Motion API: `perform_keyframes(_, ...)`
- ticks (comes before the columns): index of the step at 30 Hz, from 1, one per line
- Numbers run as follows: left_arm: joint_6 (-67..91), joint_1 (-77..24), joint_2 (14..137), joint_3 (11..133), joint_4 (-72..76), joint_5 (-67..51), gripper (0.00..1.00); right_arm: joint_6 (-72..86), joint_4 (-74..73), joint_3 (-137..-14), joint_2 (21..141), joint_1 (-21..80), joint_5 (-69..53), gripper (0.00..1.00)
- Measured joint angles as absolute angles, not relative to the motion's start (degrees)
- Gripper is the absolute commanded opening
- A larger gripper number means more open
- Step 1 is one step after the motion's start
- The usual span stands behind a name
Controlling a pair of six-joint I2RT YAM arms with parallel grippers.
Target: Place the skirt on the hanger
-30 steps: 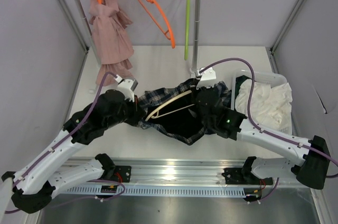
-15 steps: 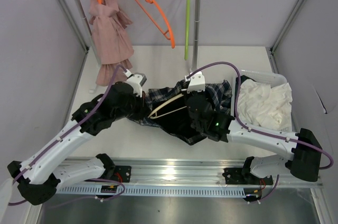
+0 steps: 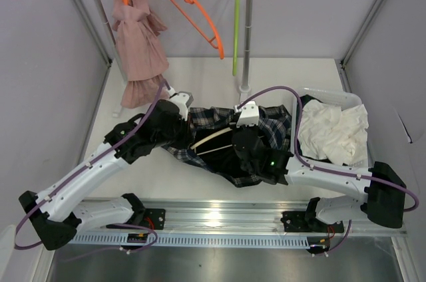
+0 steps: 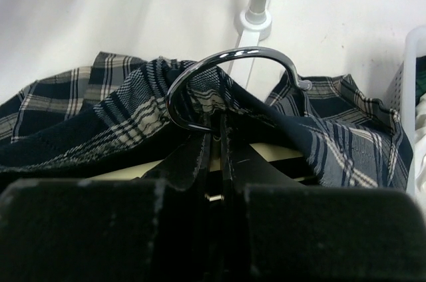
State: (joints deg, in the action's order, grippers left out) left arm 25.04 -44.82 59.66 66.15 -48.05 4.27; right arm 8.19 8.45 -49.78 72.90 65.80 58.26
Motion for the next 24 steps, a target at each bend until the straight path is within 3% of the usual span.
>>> perform_keyframes(24,25.43,-44.58,61.39,63.18,-47.0,3.88,0.0,9.06,13.43,-47.31,75.92,72.31,64.75,0.0)
